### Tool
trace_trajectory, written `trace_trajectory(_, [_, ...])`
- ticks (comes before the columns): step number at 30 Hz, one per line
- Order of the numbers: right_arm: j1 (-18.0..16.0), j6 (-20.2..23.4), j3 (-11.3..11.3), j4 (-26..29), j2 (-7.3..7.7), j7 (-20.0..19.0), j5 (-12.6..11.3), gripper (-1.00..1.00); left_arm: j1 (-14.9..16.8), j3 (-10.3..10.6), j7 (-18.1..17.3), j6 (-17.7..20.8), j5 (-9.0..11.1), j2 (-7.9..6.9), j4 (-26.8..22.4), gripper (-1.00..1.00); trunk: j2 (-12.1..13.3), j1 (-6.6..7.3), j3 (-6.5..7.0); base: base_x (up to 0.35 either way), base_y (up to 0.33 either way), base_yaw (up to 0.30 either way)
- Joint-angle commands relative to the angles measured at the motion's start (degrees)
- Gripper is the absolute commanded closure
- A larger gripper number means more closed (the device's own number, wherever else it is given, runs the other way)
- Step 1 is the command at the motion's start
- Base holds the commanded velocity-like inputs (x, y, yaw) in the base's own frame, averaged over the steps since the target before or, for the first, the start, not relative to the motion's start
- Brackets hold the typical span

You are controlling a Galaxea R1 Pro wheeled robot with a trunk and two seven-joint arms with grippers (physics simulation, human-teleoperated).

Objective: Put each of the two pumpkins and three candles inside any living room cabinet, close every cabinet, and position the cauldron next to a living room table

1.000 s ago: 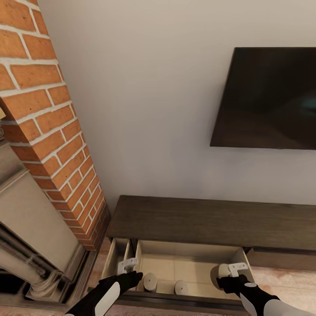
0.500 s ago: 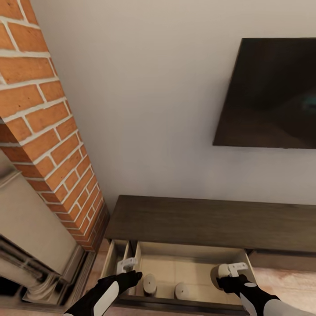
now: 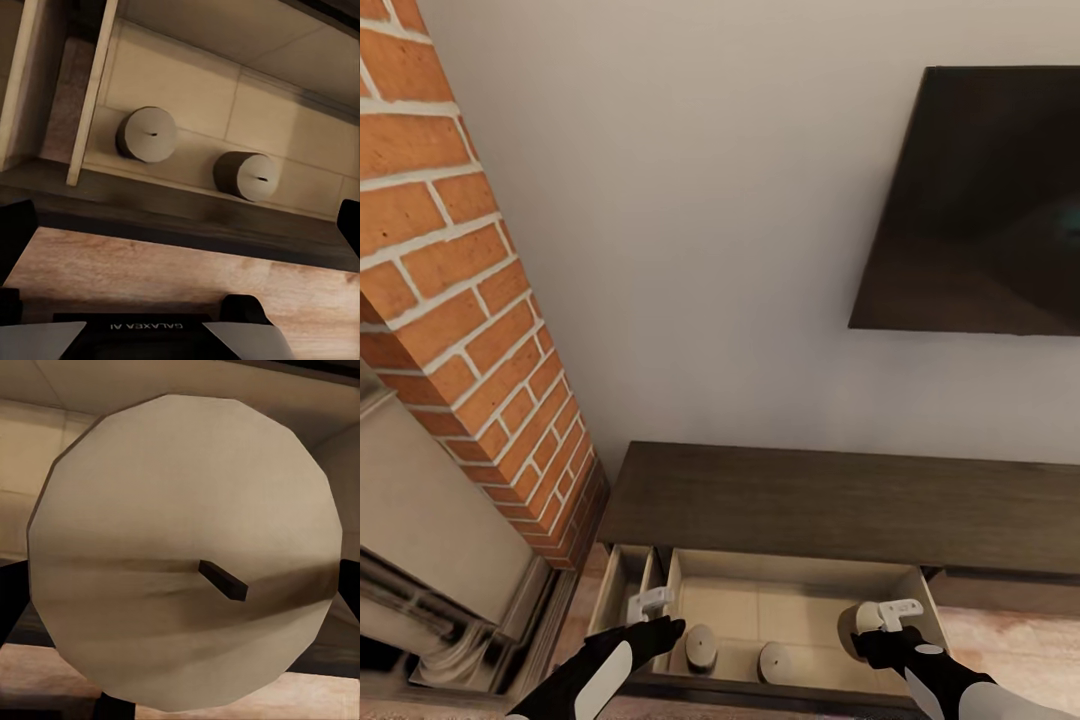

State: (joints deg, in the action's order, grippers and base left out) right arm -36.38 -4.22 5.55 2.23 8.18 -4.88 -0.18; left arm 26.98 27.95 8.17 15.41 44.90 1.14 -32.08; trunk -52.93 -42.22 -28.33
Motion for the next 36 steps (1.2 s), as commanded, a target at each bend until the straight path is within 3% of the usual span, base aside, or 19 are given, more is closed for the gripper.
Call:
trace_trajectory(1, [0.00, 0.00, -0.02, 0.01, -0.05, 0.05, 0.00, 1.00, 0.00, 0.00, 0.02, -0.01, 0.00, 0.05, 0.03, -1.00, -0.40, -0.22, -0.27, 0.000, 0.000, 0.000])
trace_trajectory(8, [0.00, 0.00, -0.02, 0.05, -0.09, 0.05, 0.00, 1.00, 0.00, 0.00, 0.05, -0.02, -0.07, 0.13, 0.06, -1.00, -2.01, -1.10, -1.59, 0.000, 0.000, 0.000])
trace_trajectory(14, [0.00, 0.00, -0.02, 0.06, -0.10, 0.05, 0.00, 1.00, 0.00, 0.05, 0.00, 0.00, -0.08, 0.03, -0.08, -1.00, -2.01, -1.10, -1.67, 0.000, 0.000, -0.031])
trace_trajectory(24, [0.00, -0.03, -0.02, 0.06, -0.09, 0.05, 0.00, 1.00, 0.00, 0.03, 0.00, 0.01, -0.08, 0.03, -0.05, -1.00, -2.01, -1.10, -1.39, 0.000, 0.000, -0.226])
trace_trajectory(36, [0.00, 0.00, -0.02, 0.09, -0.09, 0.05, 0.00, 1.00, 0.00, -0.05, 0.26, -0.02, -0.02, 0.26, 0.27, -1.00, -6.82, -3.73, -3.51, 0.000, 0.000, -0.022])
